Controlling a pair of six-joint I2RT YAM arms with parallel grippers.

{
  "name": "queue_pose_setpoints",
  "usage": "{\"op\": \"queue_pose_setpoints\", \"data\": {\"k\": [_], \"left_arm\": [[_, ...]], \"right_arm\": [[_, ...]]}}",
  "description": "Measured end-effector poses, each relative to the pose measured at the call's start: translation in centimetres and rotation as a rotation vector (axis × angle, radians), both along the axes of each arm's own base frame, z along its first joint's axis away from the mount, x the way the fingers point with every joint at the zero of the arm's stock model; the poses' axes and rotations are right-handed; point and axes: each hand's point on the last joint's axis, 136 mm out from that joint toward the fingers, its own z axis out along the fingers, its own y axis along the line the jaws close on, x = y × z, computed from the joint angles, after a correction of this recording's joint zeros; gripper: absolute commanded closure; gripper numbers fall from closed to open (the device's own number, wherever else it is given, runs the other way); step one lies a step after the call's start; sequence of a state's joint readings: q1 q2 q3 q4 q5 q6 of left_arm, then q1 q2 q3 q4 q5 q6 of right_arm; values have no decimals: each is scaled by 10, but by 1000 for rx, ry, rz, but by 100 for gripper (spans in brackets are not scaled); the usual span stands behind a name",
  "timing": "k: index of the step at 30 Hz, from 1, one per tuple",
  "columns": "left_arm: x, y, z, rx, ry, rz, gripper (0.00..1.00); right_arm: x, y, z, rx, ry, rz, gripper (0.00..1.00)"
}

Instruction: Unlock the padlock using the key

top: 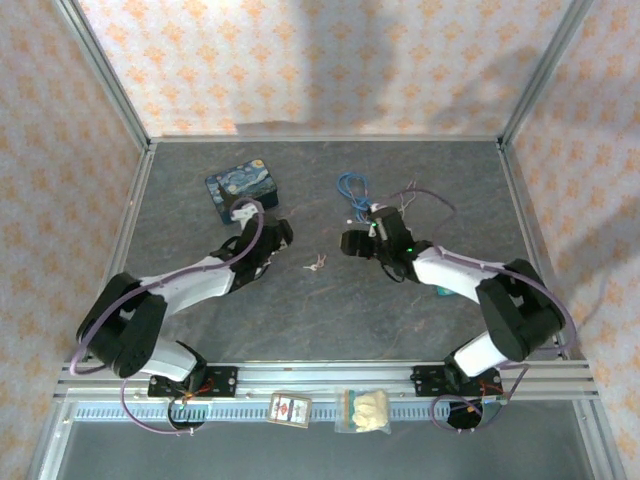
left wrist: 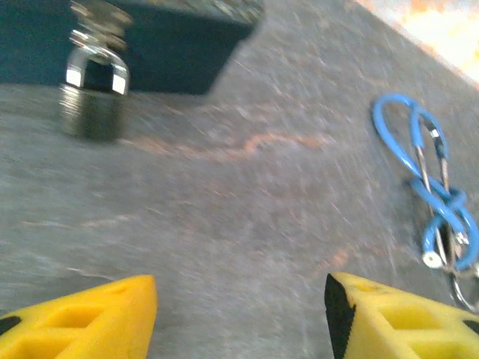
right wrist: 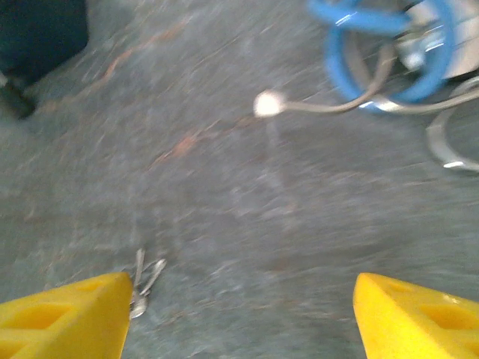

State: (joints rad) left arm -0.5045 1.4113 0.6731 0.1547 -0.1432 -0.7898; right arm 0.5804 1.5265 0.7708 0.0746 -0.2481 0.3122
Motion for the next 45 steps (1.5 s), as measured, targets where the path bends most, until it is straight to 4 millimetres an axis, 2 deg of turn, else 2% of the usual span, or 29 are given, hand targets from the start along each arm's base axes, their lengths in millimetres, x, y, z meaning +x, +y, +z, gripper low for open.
{"op": "queue_pose_setpoints", "data": {"k": [5, 7, 14, 17, 21, 25, 29, 39, 45], "left_arm": [[-6, 25, -3, -29, -24, 60, 34], [-8, 31, -8, -43, -28, 81, 34], [-14, 36, -19, -69, -31, 93, 33], [-16, 35, -19, -79, -37, 85, 33], [-18, 37, -16, -90, -50, 85, 33], [-20, 40, -15, -97, -63, 89, 33], [-23, 42, -12, -102, -74, 91, 33], [-25, 48, -4, -112, -100, 105, 32], [-24, 48, -6, -108, -94, 104, 32]], "right_arm": [[-16, 54, -11, -6, 58, 108, 30], [-19, 70, -15, -1, 81, 120, 31], [-18, 102, -40, -101, 126, 88, 35], [-15, 103, -45, -163, 104, 79, 35], [-9, 106, -38, -203, 58, 128, 35], [1, 125, -34, -215, 19, 215, 34], [0, 136, -51, -236, 32, 293, 34], [-3, 134, -54, -271, 14, 352, 34], [-21, 120, -54, -271, 33, 375, 34]]}}
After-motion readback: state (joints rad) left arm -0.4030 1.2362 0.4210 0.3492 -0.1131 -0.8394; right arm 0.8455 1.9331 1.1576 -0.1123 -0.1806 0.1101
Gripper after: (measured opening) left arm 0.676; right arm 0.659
